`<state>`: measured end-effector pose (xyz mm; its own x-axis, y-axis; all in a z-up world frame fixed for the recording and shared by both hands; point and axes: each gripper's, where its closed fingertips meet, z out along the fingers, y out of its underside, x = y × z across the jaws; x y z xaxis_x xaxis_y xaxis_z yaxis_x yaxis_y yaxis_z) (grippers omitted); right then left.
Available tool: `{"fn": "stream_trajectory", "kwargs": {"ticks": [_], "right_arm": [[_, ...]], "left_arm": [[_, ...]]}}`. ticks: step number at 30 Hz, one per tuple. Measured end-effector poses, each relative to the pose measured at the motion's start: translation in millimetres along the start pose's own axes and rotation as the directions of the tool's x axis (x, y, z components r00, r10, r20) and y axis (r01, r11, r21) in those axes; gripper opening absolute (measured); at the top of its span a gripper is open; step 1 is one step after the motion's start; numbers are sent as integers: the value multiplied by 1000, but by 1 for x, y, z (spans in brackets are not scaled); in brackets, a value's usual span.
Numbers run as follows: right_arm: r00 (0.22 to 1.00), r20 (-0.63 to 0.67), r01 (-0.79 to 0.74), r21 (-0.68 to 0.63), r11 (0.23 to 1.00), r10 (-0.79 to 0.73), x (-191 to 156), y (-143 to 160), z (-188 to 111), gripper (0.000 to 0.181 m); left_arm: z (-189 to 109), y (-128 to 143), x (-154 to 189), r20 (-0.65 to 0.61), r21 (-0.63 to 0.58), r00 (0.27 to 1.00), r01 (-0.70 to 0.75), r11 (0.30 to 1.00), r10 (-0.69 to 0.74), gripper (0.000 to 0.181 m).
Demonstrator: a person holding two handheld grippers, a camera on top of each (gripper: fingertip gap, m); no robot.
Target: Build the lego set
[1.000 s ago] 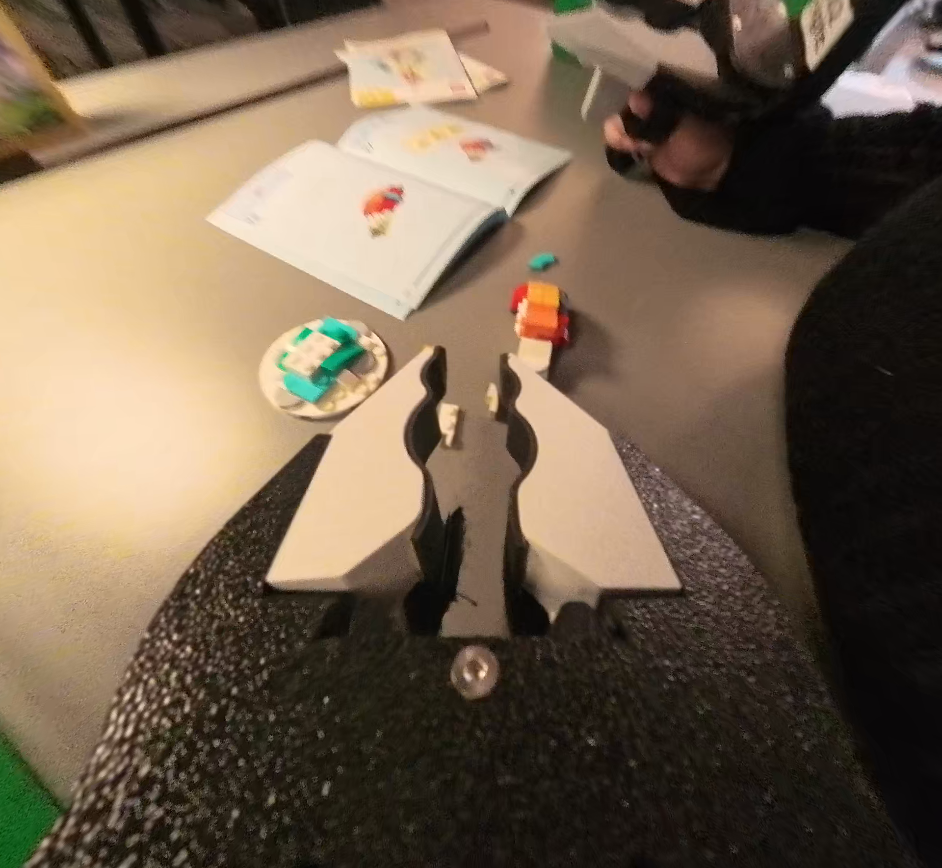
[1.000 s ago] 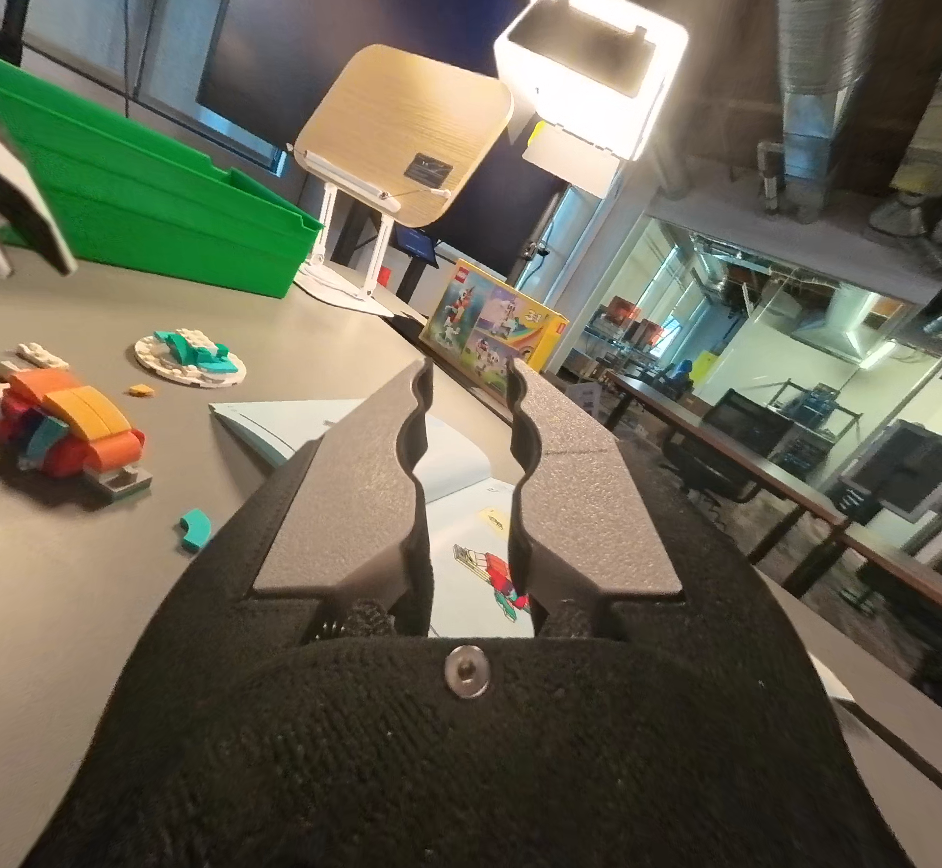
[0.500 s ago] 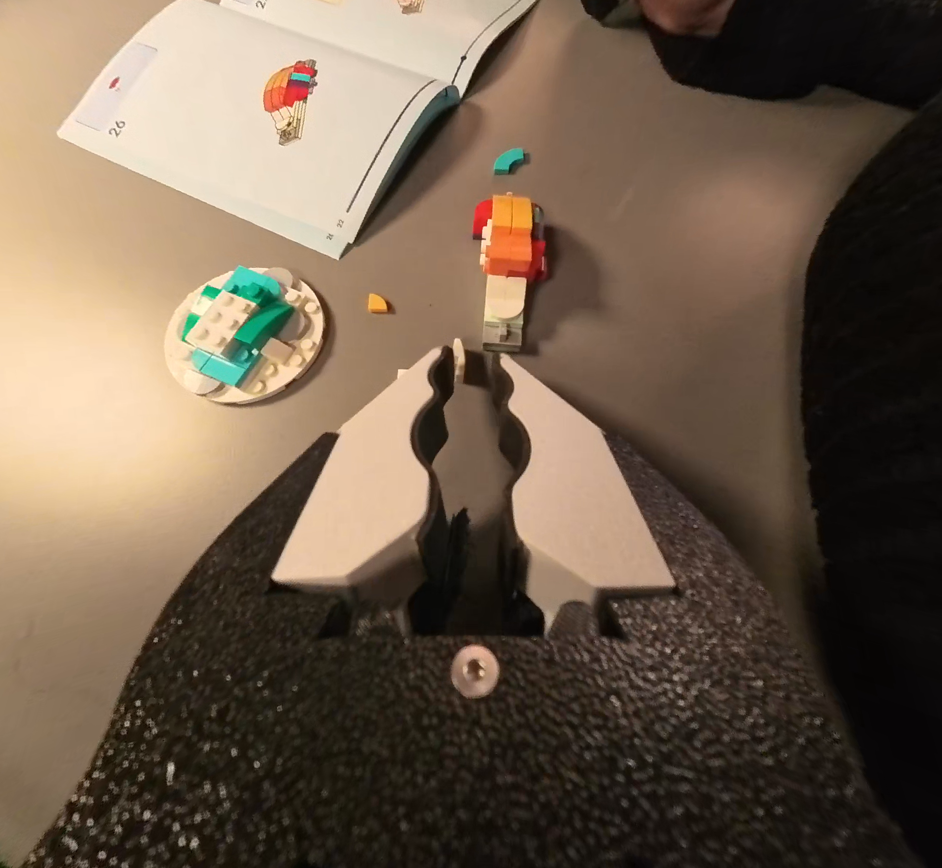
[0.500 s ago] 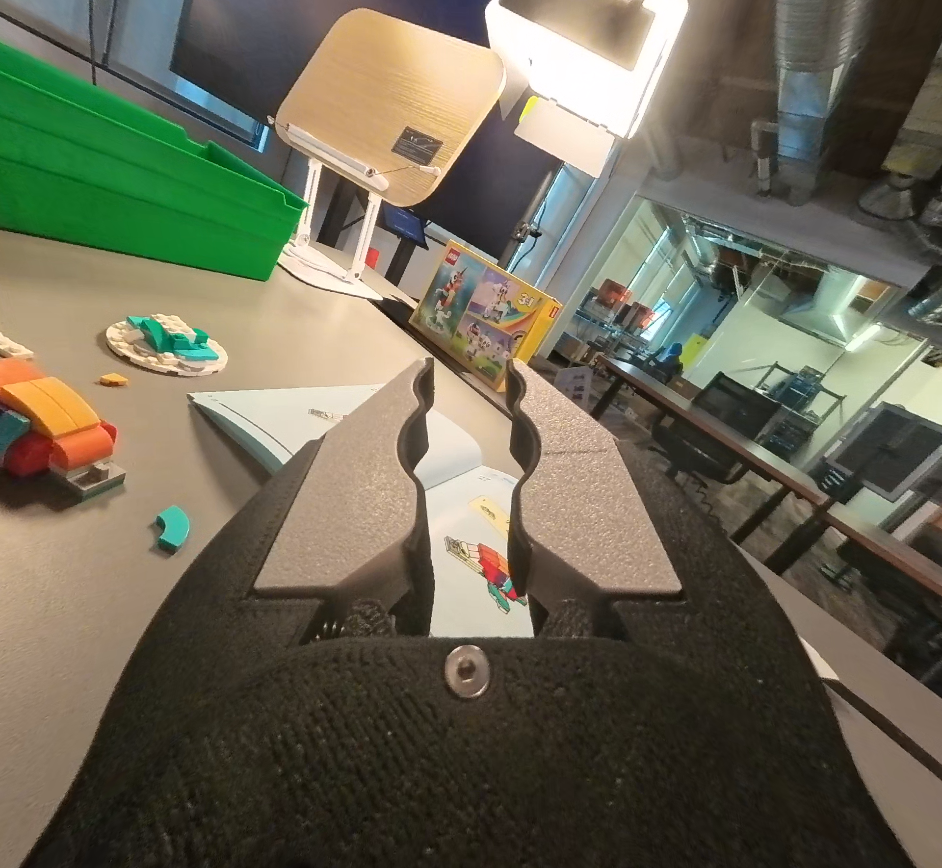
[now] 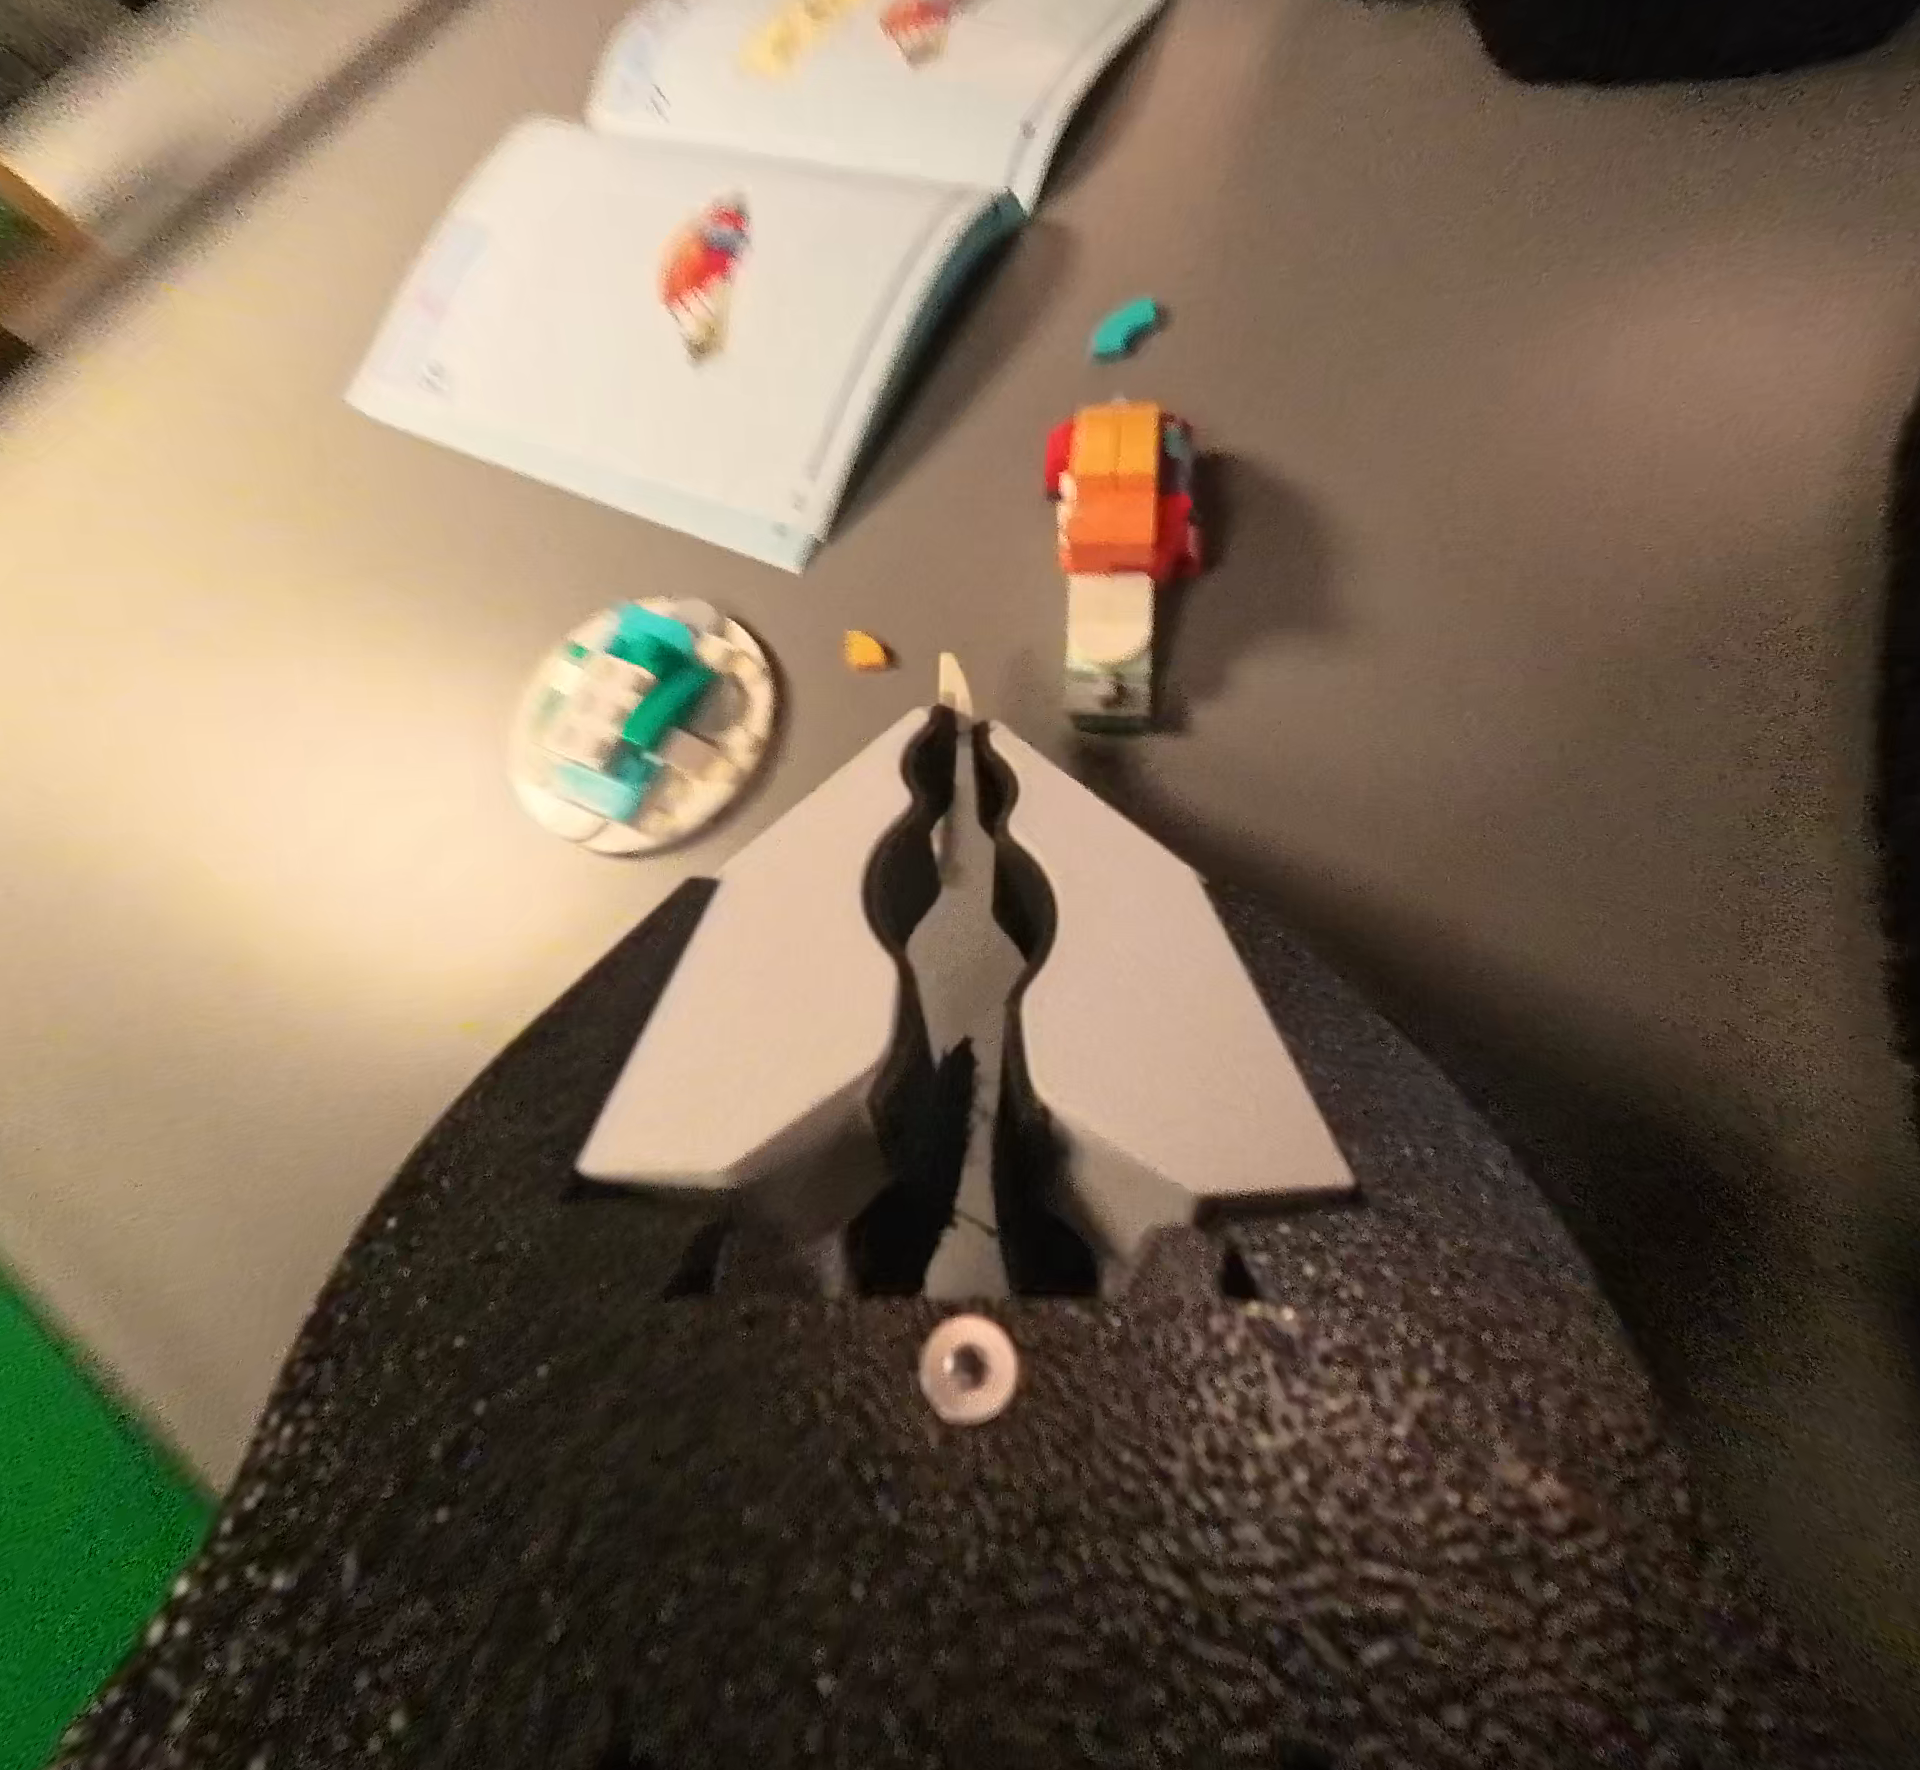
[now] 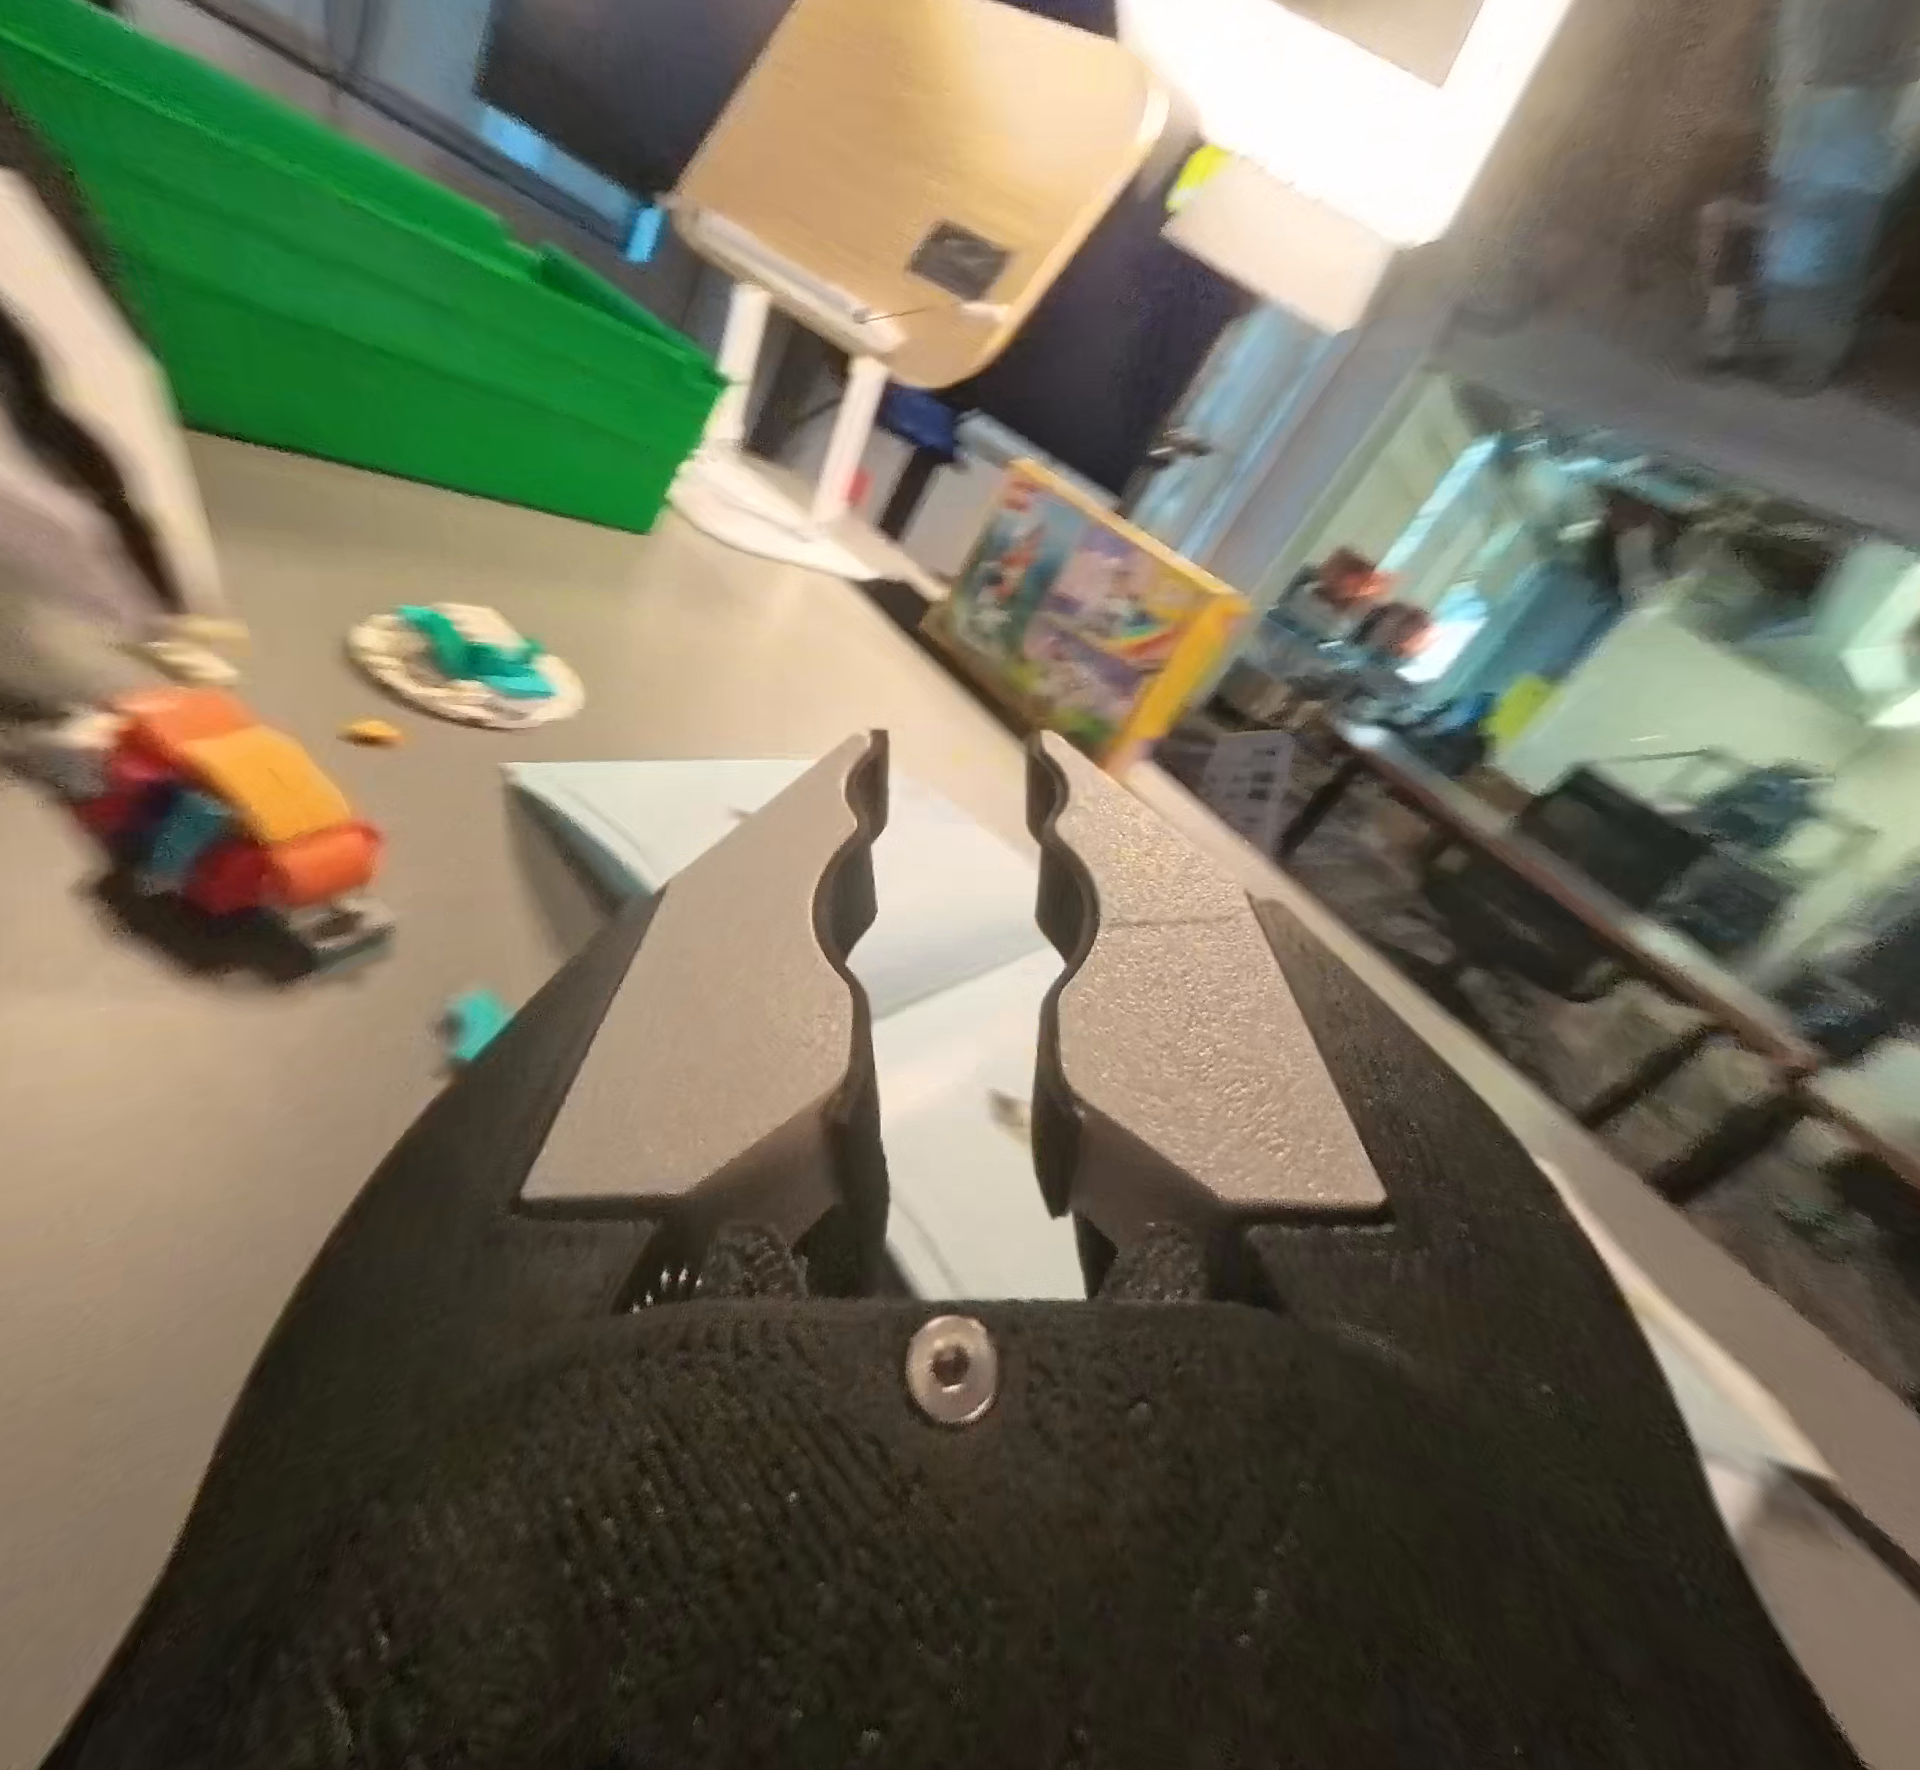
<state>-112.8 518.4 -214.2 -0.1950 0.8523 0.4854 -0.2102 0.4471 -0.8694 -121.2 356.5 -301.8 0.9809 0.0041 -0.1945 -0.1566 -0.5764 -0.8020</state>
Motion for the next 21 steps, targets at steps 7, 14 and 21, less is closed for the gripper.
{"fn": "stream_trajectory", "kwargs": {"ticks": [7, 14, 21], "right_arm": [[786, 433, -402, -187, 896, 442, -100, -39, 24, 10], [374, 528, -679, -405, 613, 763, -130, -58, 28, 19], [343, 549, -682, -412, 604, 762, -134, -59, 23, 6]], "left_arm": [[-21, -51, -14, 331, 205, 855, -477, 854, 398, 1], [-29, -74, 6, 377, 273, 782, -606, 747, 496, 1], [-26, -74, 12, 363, 258, 761, -637, 726, 538, 1]]}}
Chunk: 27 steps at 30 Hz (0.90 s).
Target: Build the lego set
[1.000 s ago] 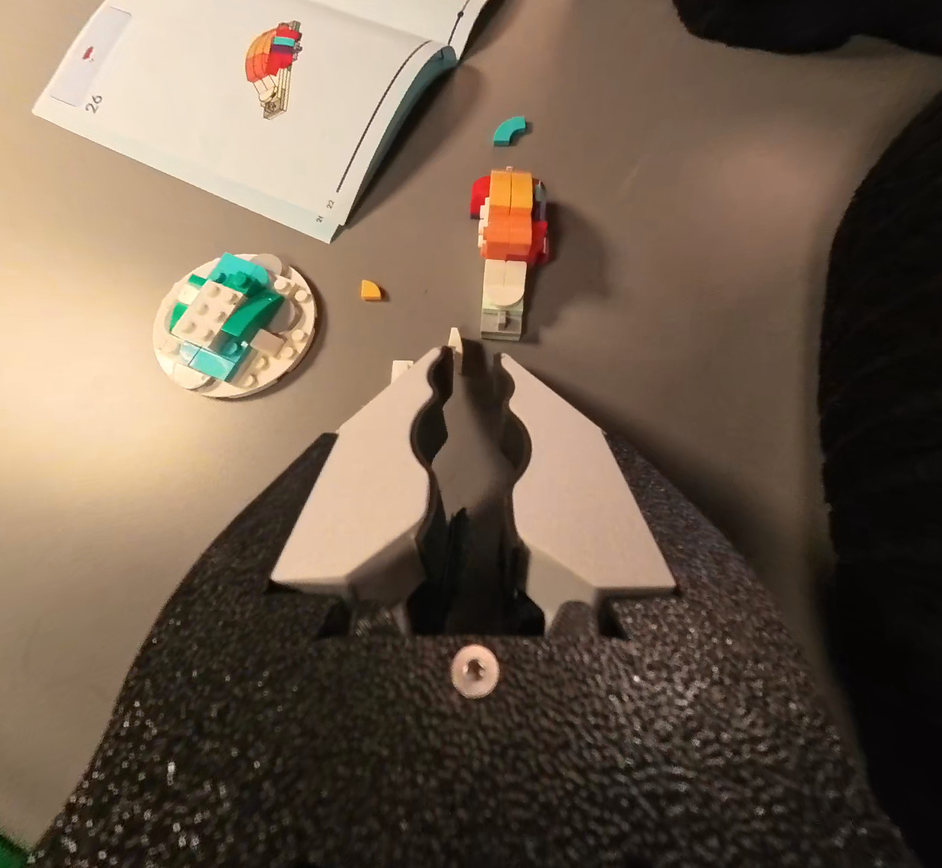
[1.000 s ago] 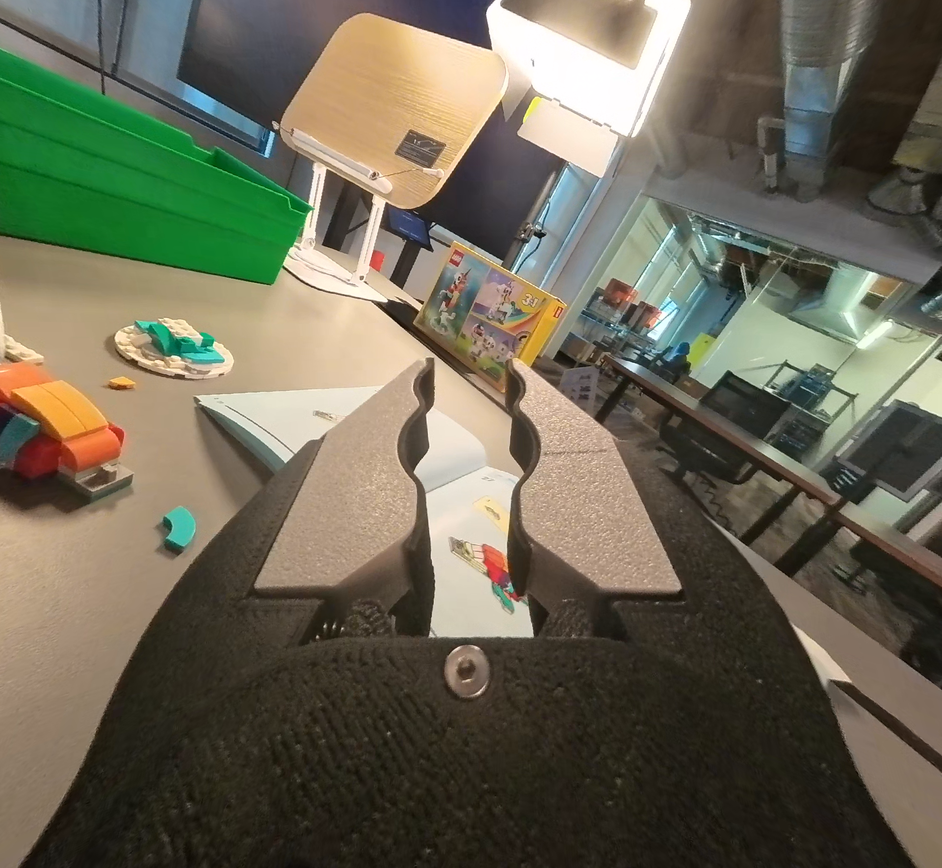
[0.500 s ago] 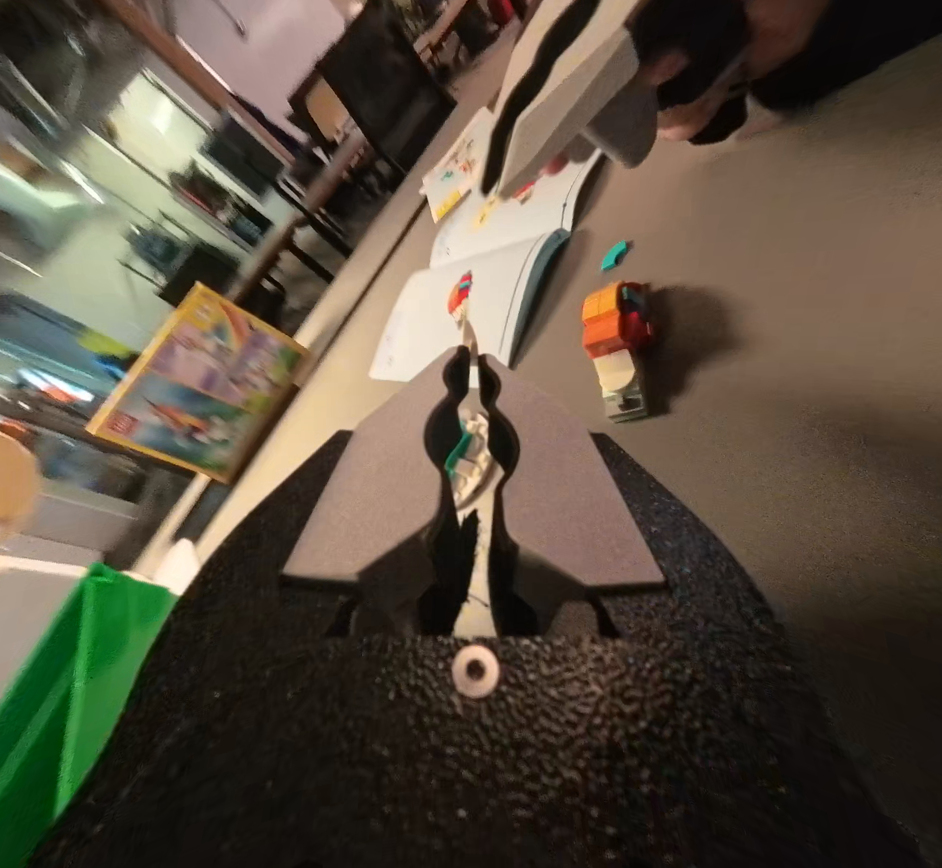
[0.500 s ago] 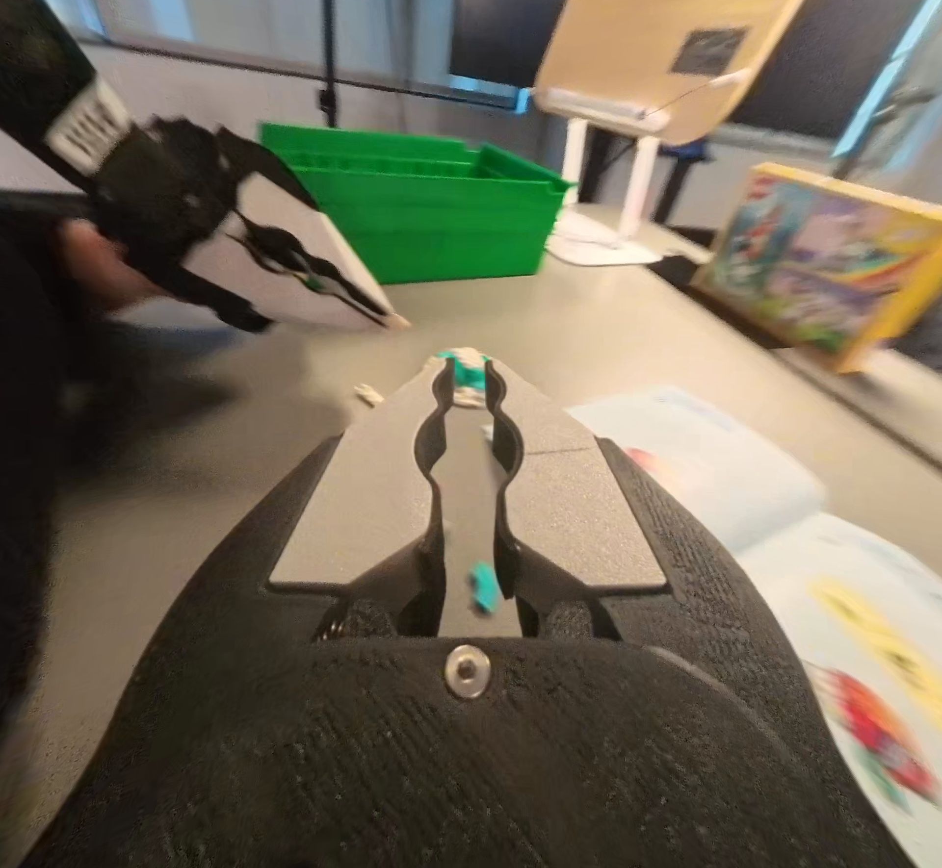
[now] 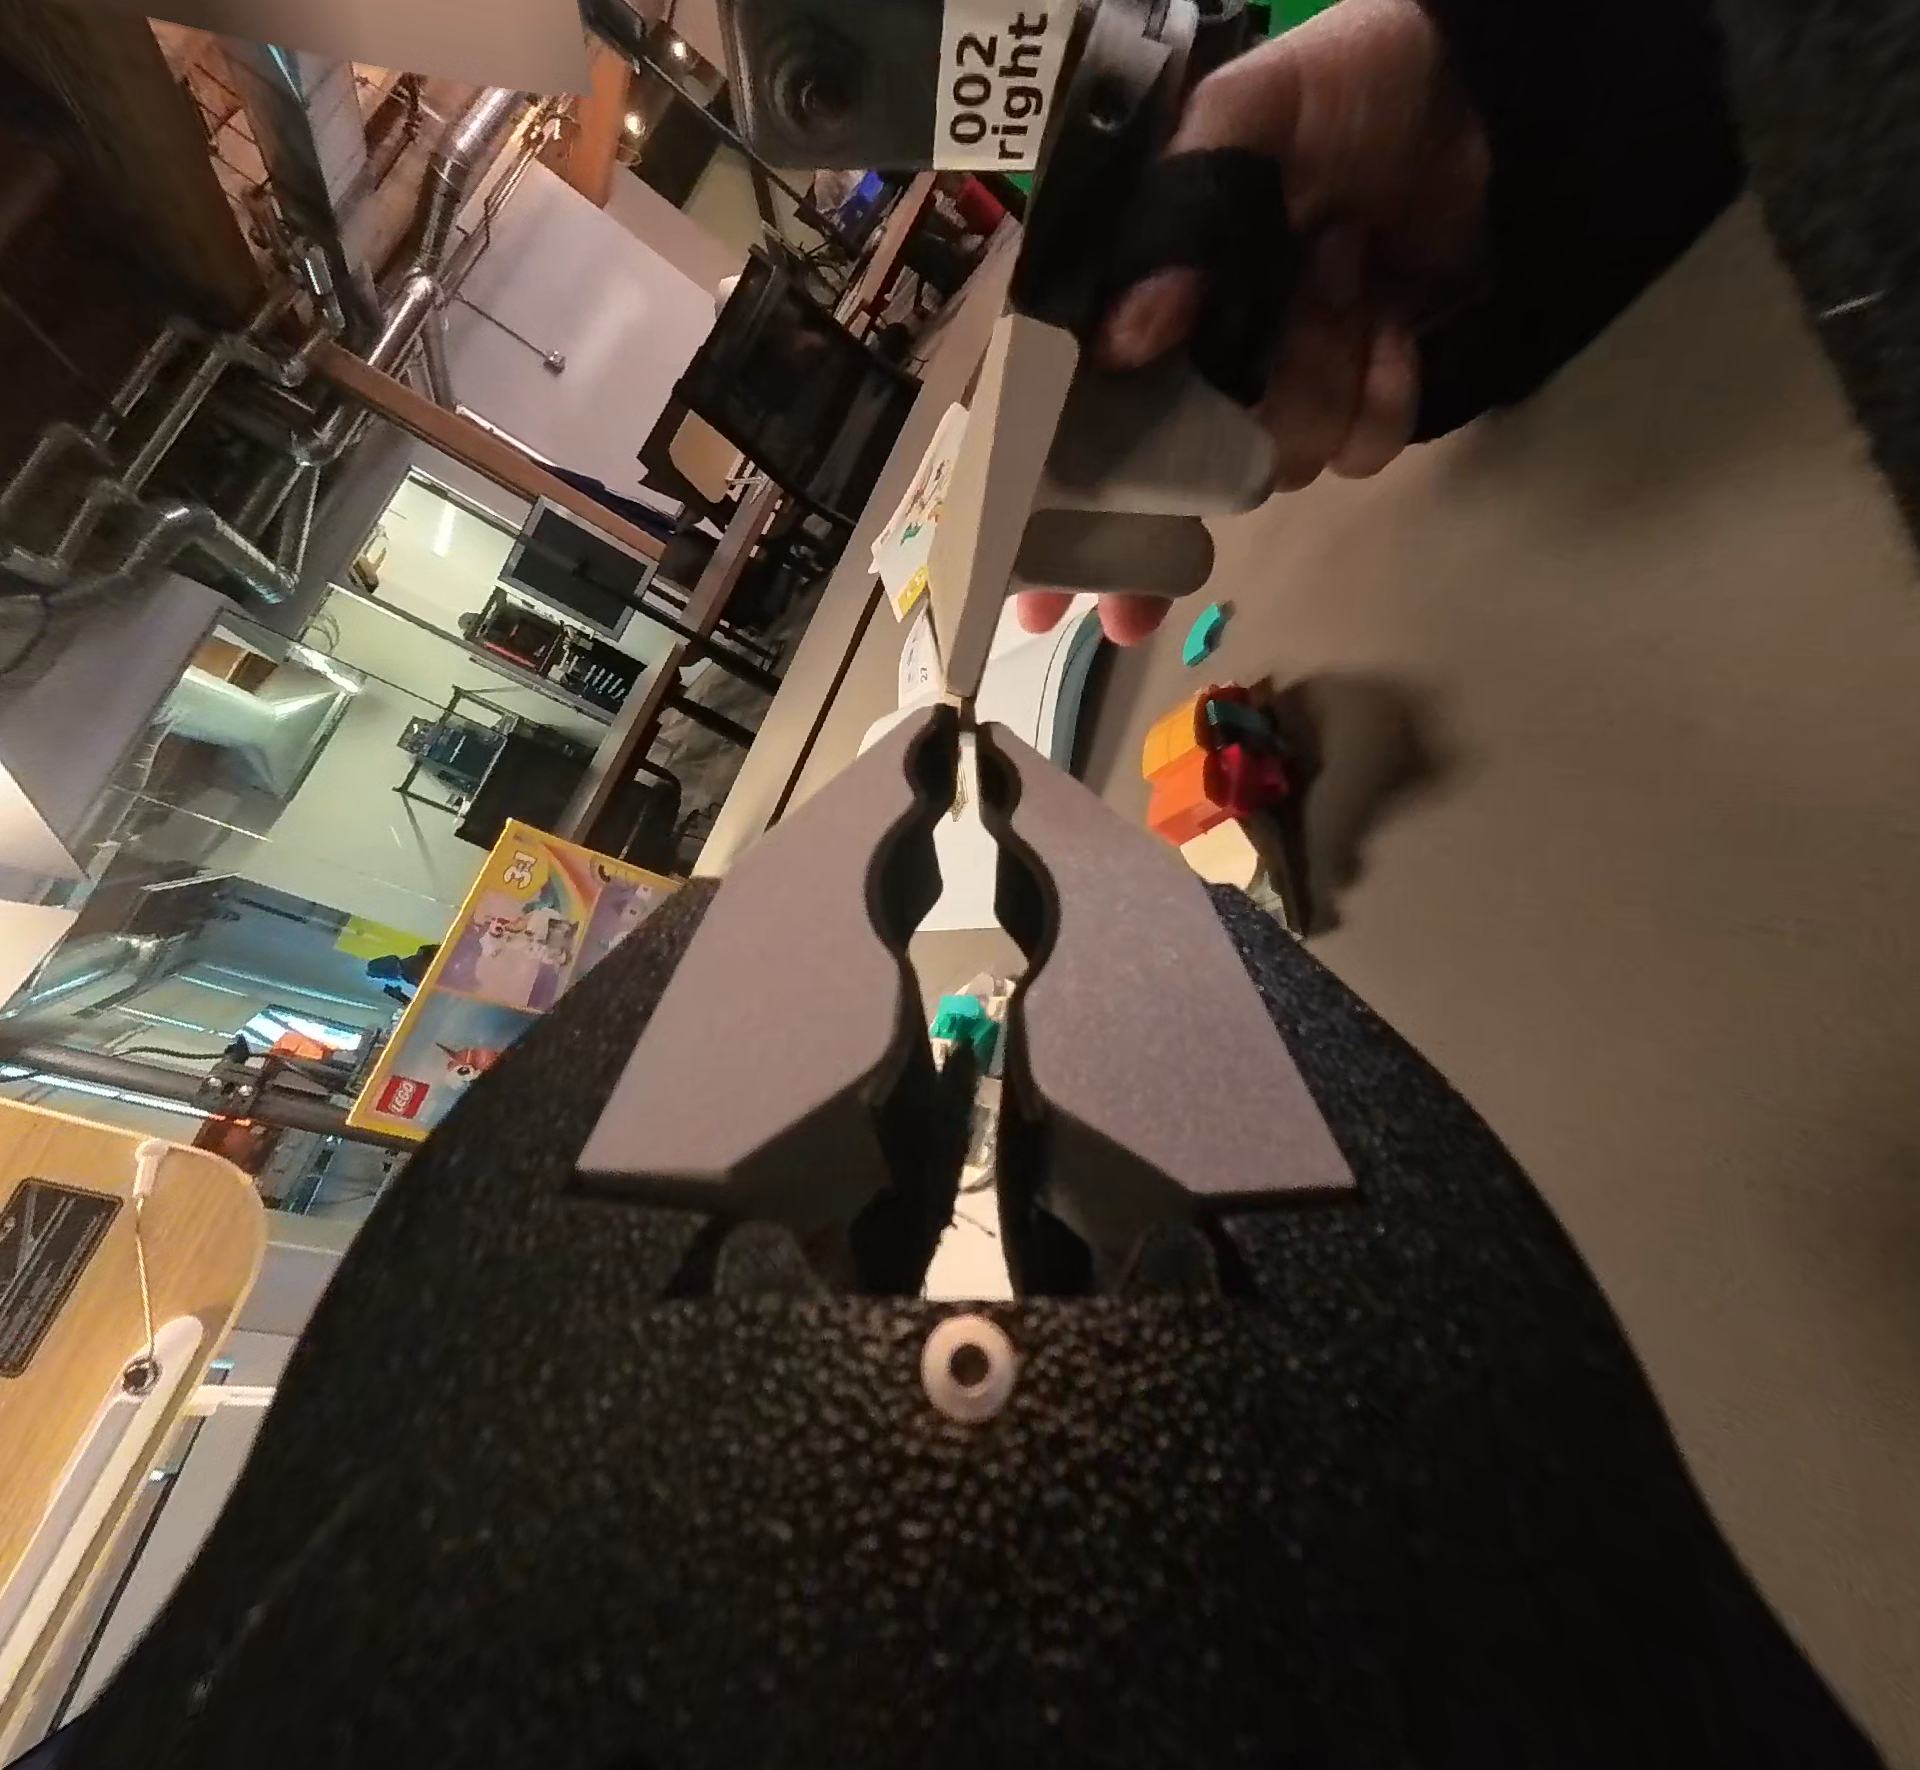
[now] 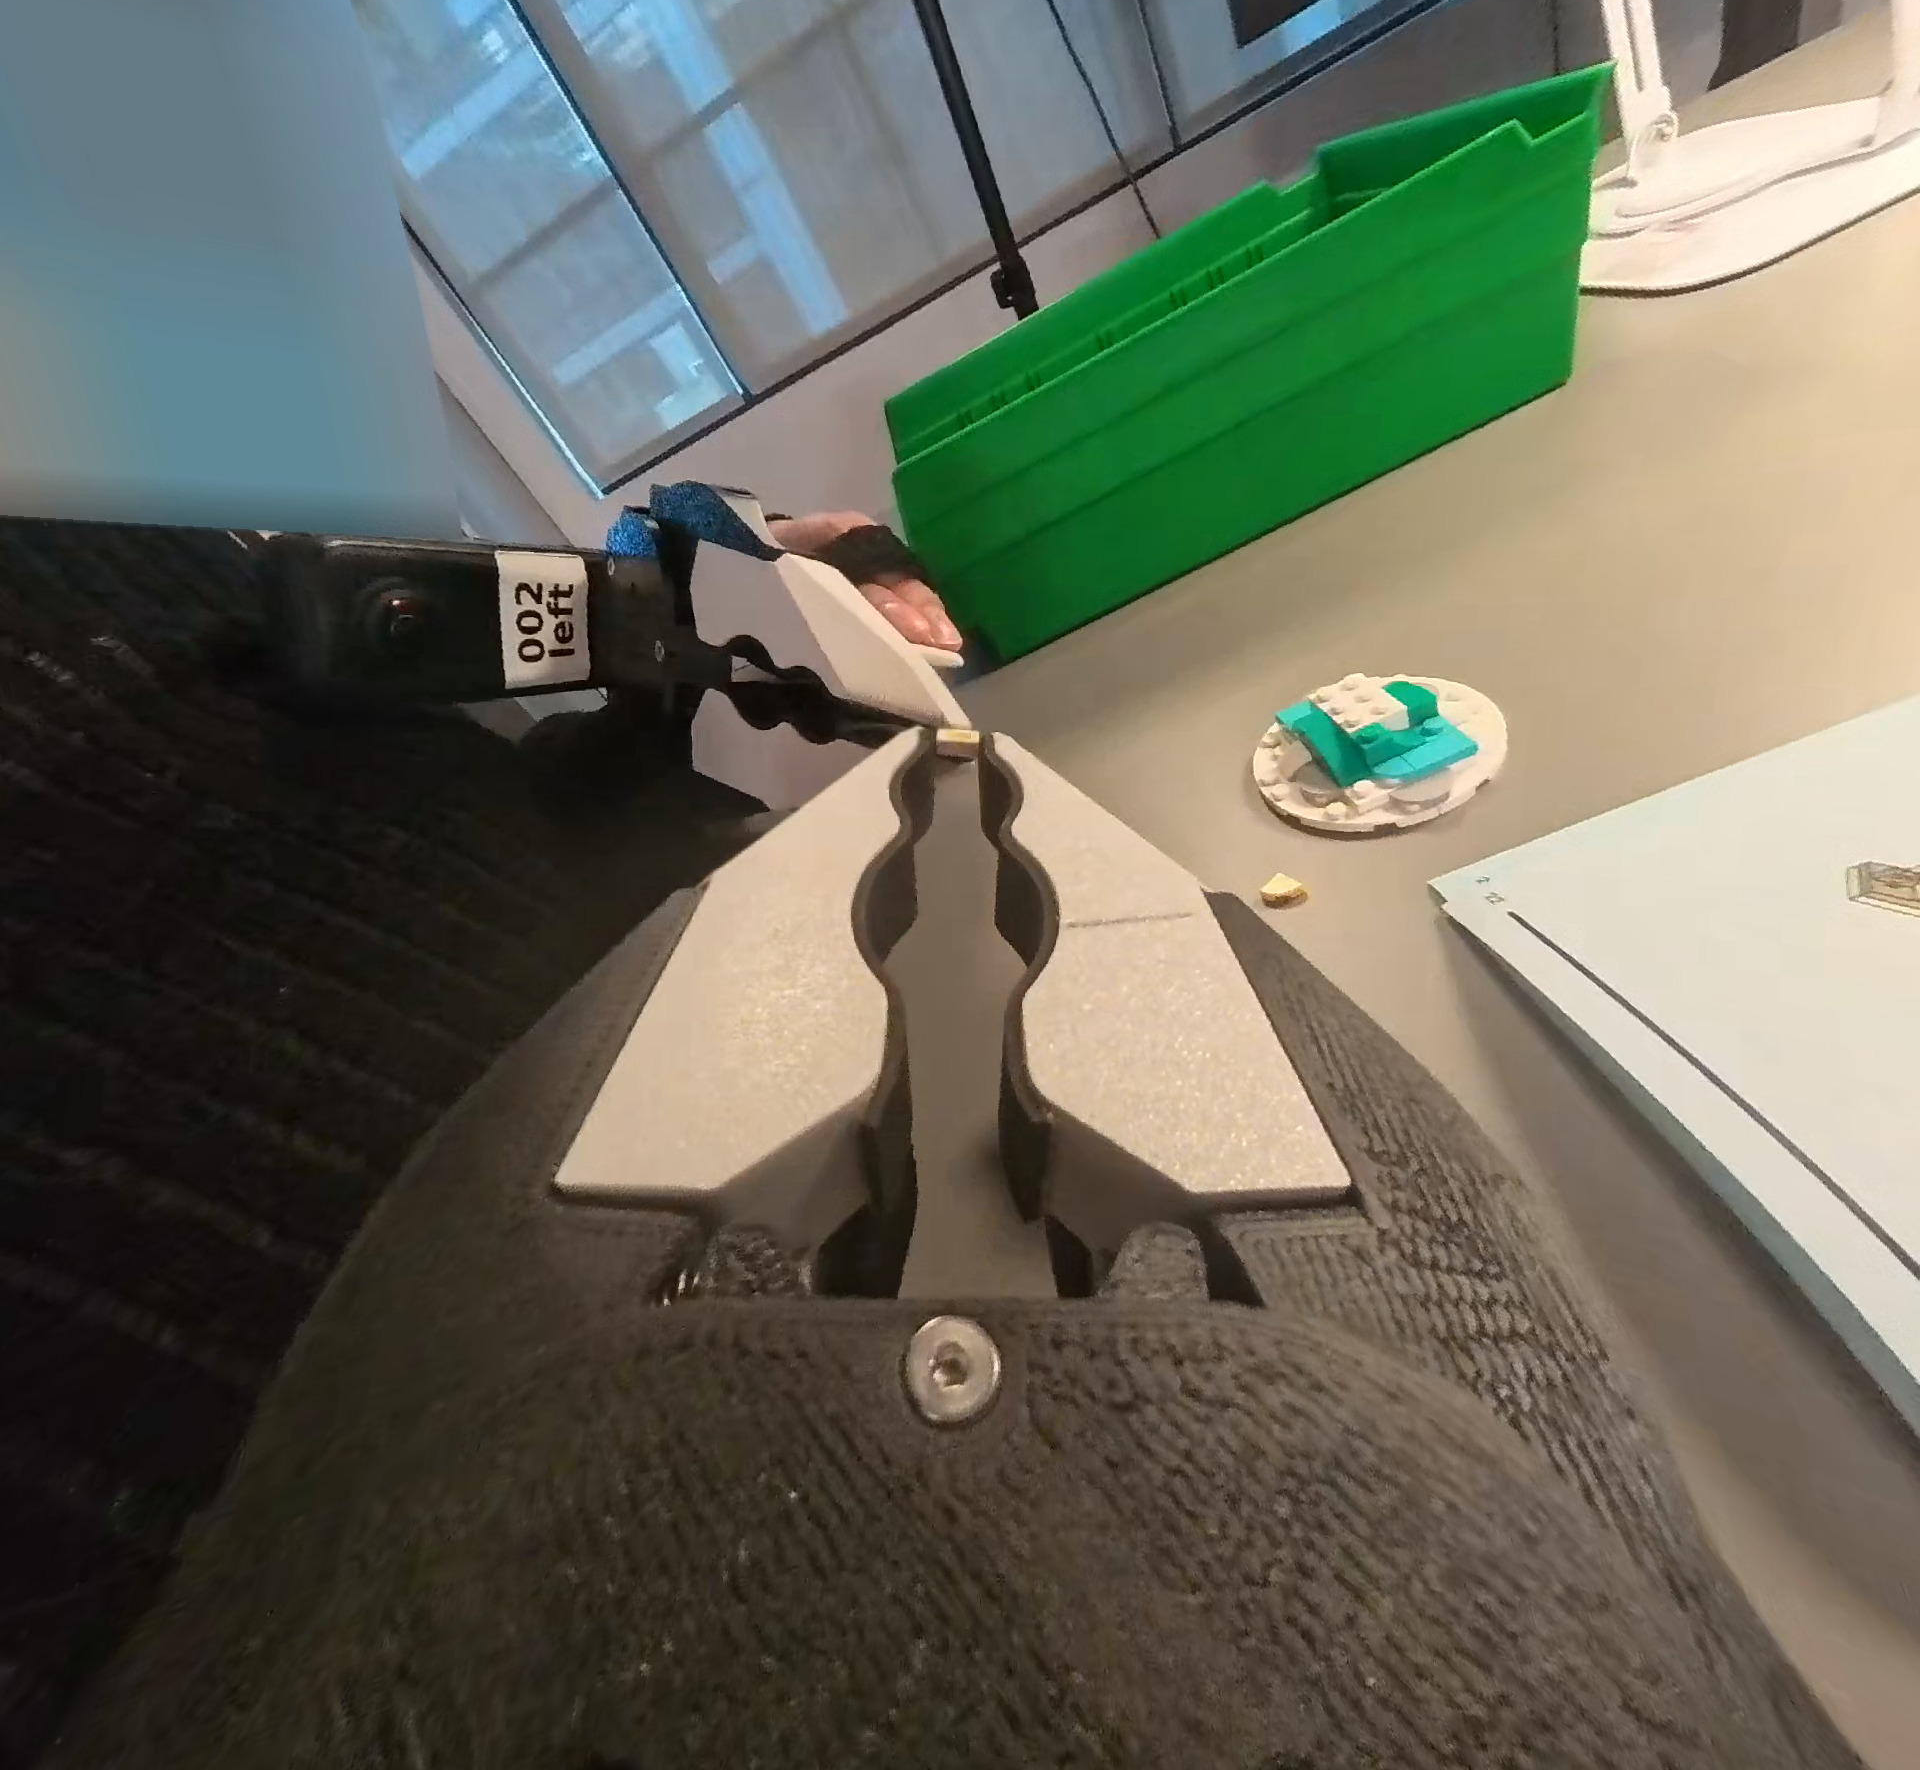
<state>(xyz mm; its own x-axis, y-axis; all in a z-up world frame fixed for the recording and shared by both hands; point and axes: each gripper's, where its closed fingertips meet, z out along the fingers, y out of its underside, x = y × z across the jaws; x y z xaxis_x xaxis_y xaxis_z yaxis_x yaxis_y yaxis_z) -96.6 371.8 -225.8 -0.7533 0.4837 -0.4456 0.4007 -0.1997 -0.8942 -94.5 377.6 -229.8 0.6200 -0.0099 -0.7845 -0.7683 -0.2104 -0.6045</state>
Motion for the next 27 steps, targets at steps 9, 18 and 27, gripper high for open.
{"fn": "stream_trajectory", "kwargs": {"ticks": [9, 18, 27], "right_arm": [[984, 63, 159, 115, 980, -167, -18, -13, -8, 6], [964, 144, 190, 204, 960, -221, -37, -23, -14, 6], [963, 152, 188, 219, 957, -224, -39, -24, -16, 6]], "left_arm": [[-7, -20, -13, -252, 145, 643, 764, 629, -723, 31], [-16, -42, -21, -506, 164, 326, 945, 282, -799, 11], [-11, -47, -12, -545, 120, 272, 961, 248, -793, 5]]}}
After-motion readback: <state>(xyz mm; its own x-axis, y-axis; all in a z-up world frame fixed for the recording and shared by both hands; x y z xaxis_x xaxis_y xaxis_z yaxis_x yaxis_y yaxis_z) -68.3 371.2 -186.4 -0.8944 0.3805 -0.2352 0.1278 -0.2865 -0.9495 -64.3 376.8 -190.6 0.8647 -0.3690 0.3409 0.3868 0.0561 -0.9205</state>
